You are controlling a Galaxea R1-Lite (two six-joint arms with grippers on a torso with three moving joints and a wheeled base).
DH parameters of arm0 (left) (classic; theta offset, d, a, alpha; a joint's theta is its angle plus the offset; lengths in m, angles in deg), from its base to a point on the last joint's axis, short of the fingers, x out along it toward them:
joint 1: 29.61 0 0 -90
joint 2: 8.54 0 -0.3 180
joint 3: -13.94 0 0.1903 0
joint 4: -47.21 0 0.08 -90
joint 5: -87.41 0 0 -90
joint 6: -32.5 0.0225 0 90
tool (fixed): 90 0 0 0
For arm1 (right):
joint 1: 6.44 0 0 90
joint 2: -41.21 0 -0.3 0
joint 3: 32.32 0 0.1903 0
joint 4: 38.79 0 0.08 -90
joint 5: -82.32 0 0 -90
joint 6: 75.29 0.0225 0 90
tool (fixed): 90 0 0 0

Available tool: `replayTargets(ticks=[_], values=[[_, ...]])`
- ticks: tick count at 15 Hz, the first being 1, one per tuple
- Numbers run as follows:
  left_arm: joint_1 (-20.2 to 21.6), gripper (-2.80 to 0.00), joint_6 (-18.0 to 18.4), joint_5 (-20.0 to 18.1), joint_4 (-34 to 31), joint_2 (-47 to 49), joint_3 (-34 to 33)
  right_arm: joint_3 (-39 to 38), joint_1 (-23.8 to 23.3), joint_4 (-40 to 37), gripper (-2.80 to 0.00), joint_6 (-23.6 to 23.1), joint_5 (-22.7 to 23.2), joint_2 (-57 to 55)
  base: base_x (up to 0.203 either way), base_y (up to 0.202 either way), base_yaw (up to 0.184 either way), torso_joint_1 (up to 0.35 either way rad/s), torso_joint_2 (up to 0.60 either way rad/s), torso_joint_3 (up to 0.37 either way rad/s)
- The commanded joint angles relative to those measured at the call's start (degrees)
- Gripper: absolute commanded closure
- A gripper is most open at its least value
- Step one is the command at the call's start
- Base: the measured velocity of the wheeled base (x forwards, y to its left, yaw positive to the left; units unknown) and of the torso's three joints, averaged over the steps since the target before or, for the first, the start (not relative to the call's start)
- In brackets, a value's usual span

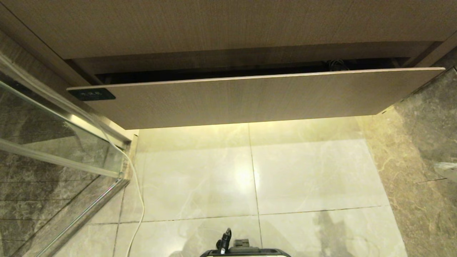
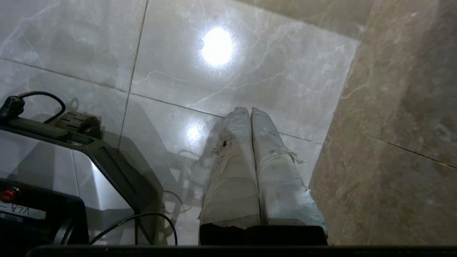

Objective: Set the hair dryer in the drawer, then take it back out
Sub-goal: Close the drawer

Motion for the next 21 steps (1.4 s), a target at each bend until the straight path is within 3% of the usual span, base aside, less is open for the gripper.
replayTargets(ticks=[1,6,8,21], values=[[0.0,0.0,0.0,0.0,0.0,0.0,-0.1,2.2,-0.2,1.4,0.0,0.7,0.0,-12.0,0.0,0.0,0.0,0.0,0.0,0.0],[0.0,0.0,0.0,0.0,0.0,0.0,-0.1,16.3,-0.5,10.3,0.0,3.6,0.3,-28.1,0.0,0.0,0.0,0.0,0.0,0.0],[0.0,0.0,0.0,0.0,0.0,0.0,-0.1,16.7,-0.9,14.9,0.0,3.7,0.3,-29.6,0.0,0.0,0.0,0.0,0.0,0.0],[0.0,0.0,0.0,0.0,0.0,0.0,-0.1,17.4,-1.4,23.5,0.0,3.5,2.7,-31.6,0.0,0.0,0.0,0.0,0.0,0.0]])
